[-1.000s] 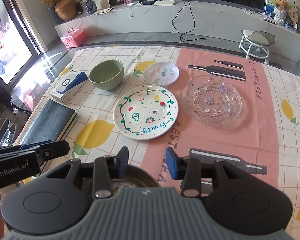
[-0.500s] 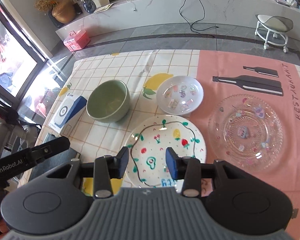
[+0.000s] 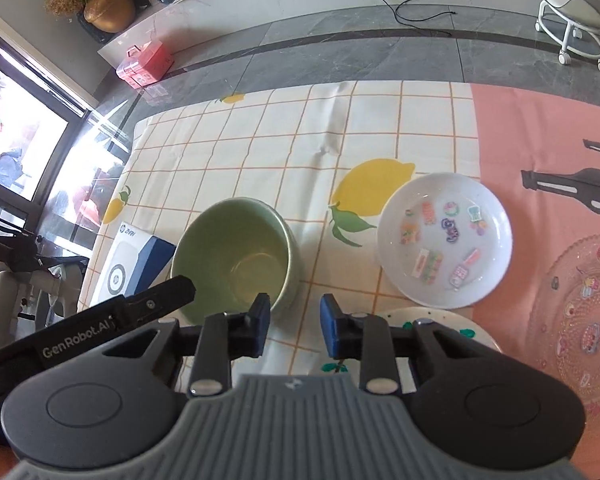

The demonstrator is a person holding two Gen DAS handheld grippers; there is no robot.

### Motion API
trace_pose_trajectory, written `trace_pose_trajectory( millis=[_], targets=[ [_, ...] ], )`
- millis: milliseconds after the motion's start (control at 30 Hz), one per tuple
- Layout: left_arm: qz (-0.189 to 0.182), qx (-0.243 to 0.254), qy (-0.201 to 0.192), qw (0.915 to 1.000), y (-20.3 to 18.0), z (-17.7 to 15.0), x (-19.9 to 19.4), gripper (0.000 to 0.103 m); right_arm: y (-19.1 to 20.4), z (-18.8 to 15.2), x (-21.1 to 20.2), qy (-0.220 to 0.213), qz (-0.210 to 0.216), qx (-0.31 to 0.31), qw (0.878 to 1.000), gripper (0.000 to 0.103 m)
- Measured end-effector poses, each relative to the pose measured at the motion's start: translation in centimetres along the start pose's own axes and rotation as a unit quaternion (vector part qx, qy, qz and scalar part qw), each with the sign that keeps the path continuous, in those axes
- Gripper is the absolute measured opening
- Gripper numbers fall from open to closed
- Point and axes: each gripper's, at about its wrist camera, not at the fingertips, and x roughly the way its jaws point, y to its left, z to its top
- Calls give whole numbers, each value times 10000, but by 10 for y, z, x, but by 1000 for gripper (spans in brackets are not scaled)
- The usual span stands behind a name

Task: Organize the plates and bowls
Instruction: 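Move the left gripper to the pale green bowl rim and close, then lift the green bowl and lower it into the stacked steel bowls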

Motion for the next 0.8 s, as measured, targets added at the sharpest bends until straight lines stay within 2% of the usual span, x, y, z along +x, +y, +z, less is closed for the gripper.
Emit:
trace_pose_trajectory(
  millis=[100,200,267,367,467,600,800],
  targets=[
    [15,-34,35,10000,2,1,9,23,0,4,9,61,-8,51,10000,25],
    [69,-6,32,10000,2,1,14,13,0,6,18,123,40,139,9998,16],
    [55,13,35,10000,2,2,17,10,-1,8,24,168,52,247,9995,13],
    [58,-34,69,10000,2,4,19,9,0,10,29,179,13,307,9994,12],
    [234,156,59,9996,-5,3,19,8,0,11,32,229,-5,363,9991,11],
    [334,158,187,9991,-9,0,15,8,6,10,32,298,-204,232,9991,9],
    [400,180,141,9989,-13,-12,-15,7,8,-3,12,310,-119,252,9991,8]
  ],
)
